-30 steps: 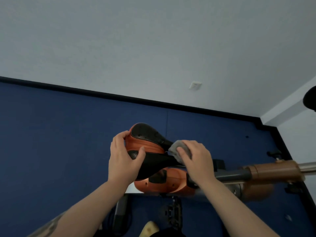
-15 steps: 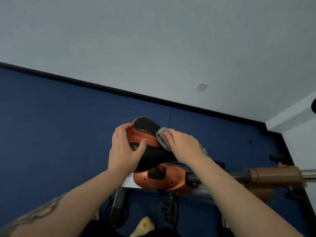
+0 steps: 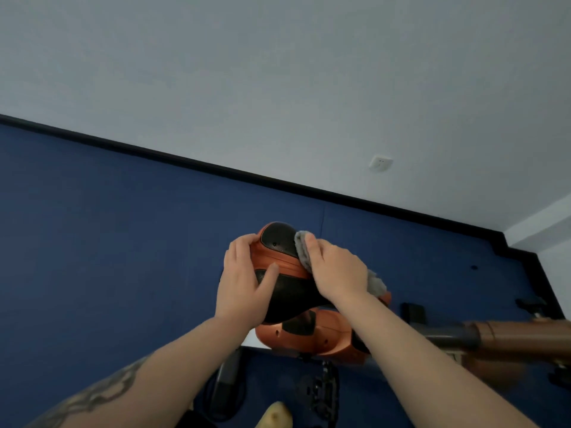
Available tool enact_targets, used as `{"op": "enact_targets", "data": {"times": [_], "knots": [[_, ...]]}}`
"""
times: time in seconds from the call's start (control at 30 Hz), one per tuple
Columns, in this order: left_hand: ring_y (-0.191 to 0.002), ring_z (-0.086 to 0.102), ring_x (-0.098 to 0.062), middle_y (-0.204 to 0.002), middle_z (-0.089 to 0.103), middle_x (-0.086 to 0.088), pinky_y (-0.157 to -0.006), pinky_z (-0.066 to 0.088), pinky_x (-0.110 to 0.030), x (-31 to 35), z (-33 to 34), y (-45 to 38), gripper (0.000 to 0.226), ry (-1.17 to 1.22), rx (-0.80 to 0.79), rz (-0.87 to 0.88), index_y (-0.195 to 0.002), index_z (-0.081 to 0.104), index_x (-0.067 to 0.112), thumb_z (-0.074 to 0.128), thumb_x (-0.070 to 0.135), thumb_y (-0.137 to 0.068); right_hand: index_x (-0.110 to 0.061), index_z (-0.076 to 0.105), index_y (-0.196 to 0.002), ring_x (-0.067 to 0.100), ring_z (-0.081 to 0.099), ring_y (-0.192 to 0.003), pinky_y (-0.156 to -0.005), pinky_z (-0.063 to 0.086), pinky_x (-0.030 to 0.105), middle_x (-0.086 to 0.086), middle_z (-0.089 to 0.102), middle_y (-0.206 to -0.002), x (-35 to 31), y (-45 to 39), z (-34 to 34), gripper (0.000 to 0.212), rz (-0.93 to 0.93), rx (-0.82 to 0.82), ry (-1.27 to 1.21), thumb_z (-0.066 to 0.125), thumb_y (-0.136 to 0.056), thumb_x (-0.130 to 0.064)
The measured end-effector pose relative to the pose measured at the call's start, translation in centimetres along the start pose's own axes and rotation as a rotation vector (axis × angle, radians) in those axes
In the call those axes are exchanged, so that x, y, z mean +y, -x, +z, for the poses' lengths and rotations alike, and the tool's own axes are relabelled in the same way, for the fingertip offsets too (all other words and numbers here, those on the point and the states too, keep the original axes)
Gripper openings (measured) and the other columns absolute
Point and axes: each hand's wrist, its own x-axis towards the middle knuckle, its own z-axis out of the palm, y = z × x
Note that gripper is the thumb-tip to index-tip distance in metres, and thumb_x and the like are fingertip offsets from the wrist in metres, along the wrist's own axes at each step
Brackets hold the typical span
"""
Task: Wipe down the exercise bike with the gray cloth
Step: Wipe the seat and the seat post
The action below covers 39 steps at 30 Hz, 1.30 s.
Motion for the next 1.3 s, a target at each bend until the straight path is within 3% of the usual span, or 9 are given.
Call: {"op": "enact_targets", "data": {"times": [0.2,0.3,0.4,0.57,0.73,0.9,1.03,1.2,1.3], "knots": [[-0.116,0.041,0.008,-0.126,0.036,0.020,-0.097,0.044,-0.033,0.2,-0.3,-0.5,0.053,0.148,-0.112,-0.041,-0.127,0.029,0.044,0.062,0.028,-0.089,-0.025,0.064,-0.099,0.025,0.059,-0.089,-0.075,0.047,0.038,0.005,0.066,-0.099,-0.2,-2.9,-1.0,0.063,0.138,-0.249,0.021,0.010,-0.099,-0.058],[-0.121,0.042,-0.001,-0.132,0.035,0.018,-0.103,0.043,-0.036,-0.5,-1.1,-0.5,0.064,0.174,-0.199,-0.037,-0.132,0.025,0.046,0.066,0.044,-0.083,-0.021,0.058,-0.119,0.023,0.057,-0.088,-0.072,0.041,0.036,0.006,0.066,-0.113,-2.8,-2.4,0.5,0.059,0.077,-0.083,0.029,0.011,-0.101,-0.053],[-0.130,0.038,-0.009,-0.136,0.030,0.019,-0.109,0.041,-0.042,-1.5,-2.2,-0.7,0.090,0.183,-0.348,-0.089,-0.141,0.017,0.047,0.063,0.069,-0.066,-0.034,0.040,-0.142,0.019,0.056,-0.119,-0.091,0.044,0.039,-0.006,0.054,-0.140,-1.3,-0.1,0.2,0.054,-0.067,-0.060,-0.105,0.019,-0.099,-0.058],[-0.111,0.060,0.001,-0.133,0.043,0.016,-0.089,0.055,-0.025,-2.4,-2.8,-1.7,0.100,0.410,-0.566,-0.186,-0.136,0.014,0.056,0.080,0.056,-0.061,-0.032,0.054,-0.125,0.024,0.057,-0.113,-0.089,0.045,0.041,-0.001,0.063,-0.121,-3.0,-3.6,-0.1,0.049,0.131,-0.210,-0.139,0.019,-0.100,-0.056],[-0.102,0.067,-0.005,-0.121,0.062,0.005,-0.086,0.057,-0.028,-2.9,-2.9,-2.6,0.099,0.417,-0.693,-0.258,-0.137,0.034,0.029,0.088,0.047,-0.056,-0.041,0.029,-0.149,0.009,0.030,-0.140,-0.110,0.030,0.037,-0.013,0.033,-0.154,-2.5,-1.3,0.2,0.049,-0.176,-0.189,-0.200,0.032,-0.100,-0.052],[-0.097,0.068,-0.005,-0.114,0.066,0.003,-0.086,0.057,-0.027,-2.7,-3.1,-3.2,0.092,0.393,-0.731,-0.292,-0.124,0.044,0.027,0.087,0.051,-0.047,-0.033,0.053,-0.132,0.021,0.053,-0.121,-0.096,0.042,0.042,-0.003,0.060,-0.130,-3.7,-4.2,-0.3,0.044,0.160,-0.268,-0.215,0.026,-0.102,-0.052],[-0.099,0.068,-0.009,-0.114,0.067,0.000,-0.091,0.057,-0.035,-2.8,-3.1,-3.0,0.088,0.427,-0.749,-0.310,-0.123,0.045,0.027,0.087,0.046,-0.048,-0.043,0.035,-0.144,0.011,0.035,-0.137,-0.105,0.035,0.041,-0.014,0.038,-0.150,-2.9,-1.2,-0.1,0.045,-0.124,-0.209,-0.220,0.032,-0.101,-0.052],[-0.101,0.069,-0.012,-0.114,0.068,-0.001,-0.092,0.056,-0.036,-2.8,-3.1,-3.6,0.096,0.423,-0.779,-0.291,-0.128,0.043,0.024,0.087,0.047,-0.046,-0.030,0.055,-0.126,0.026,0.053,-0.117,-0.088,0.040,0.042,0.002,0.058,-0.130,-3.9,-4.0,-0.2,0.047,0.347,-0.217,-0.106,0.019,-0.102,-0.049],[-0.098,0.068,-0.005,-0.113,0.067,0.002,-0.085,0.057,-0.026,-2.7,-3.3,-3.6,0.093,0.426,-0.794,-0.286,-0.126,0.043,0.027,0.086,0.047,-0.046,-0.035,0.052,-0.131,0.020,0.043,-0.128,-0.100,0.033,0.043,-0.005,0.050,-0.139,-6.9,-2.7,1.5,0.044,0.041,-0.071,-0.034,0.029,-0.098,-0.054]]}}
